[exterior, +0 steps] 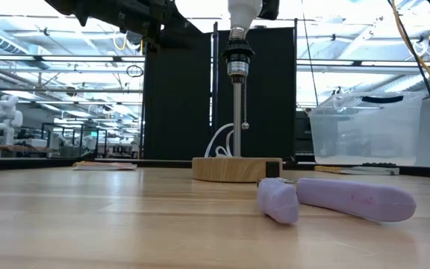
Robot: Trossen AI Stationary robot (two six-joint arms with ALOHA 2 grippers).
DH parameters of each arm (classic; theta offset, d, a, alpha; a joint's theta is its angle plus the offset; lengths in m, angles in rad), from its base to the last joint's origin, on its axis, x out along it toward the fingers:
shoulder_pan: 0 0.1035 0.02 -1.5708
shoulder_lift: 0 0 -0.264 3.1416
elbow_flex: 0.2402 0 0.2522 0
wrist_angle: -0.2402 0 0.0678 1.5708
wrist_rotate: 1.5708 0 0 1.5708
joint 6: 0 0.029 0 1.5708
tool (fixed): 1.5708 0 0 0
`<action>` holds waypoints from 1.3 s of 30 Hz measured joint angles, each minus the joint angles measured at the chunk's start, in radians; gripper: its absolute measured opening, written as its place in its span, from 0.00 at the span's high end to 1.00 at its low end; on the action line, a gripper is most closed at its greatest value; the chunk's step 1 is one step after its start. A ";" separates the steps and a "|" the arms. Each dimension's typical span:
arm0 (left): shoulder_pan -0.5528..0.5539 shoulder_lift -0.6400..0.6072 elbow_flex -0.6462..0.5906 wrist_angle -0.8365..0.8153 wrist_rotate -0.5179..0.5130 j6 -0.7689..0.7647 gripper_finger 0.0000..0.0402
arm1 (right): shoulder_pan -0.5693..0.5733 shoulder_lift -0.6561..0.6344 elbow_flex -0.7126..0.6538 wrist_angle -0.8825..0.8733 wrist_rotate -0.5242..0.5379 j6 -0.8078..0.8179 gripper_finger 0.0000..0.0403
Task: Screw lightbulb
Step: Insert the lightbulb on the lamp
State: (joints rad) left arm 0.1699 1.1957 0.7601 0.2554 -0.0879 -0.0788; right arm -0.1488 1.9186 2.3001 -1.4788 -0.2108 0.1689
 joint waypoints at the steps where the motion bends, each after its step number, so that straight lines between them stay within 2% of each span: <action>1: 0.000 0.000 0.000 0.000 0.000 0.000 0.53 | -0.002 0.000 0.000 0.000 0.000 0.001 0.43; 39: 0.000 0.000 -0.001 -0.013 0.016 -0.011 0.53 | -0.006 0.043 0.001 -0.009 -0.008 -0.010 0.43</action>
State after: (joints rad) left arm 0.1696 1.1957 0.7593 0.2427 -0.0721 -0.0898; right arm -0.1543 1.9617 2.3013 -1.4879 -0.2184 0.1592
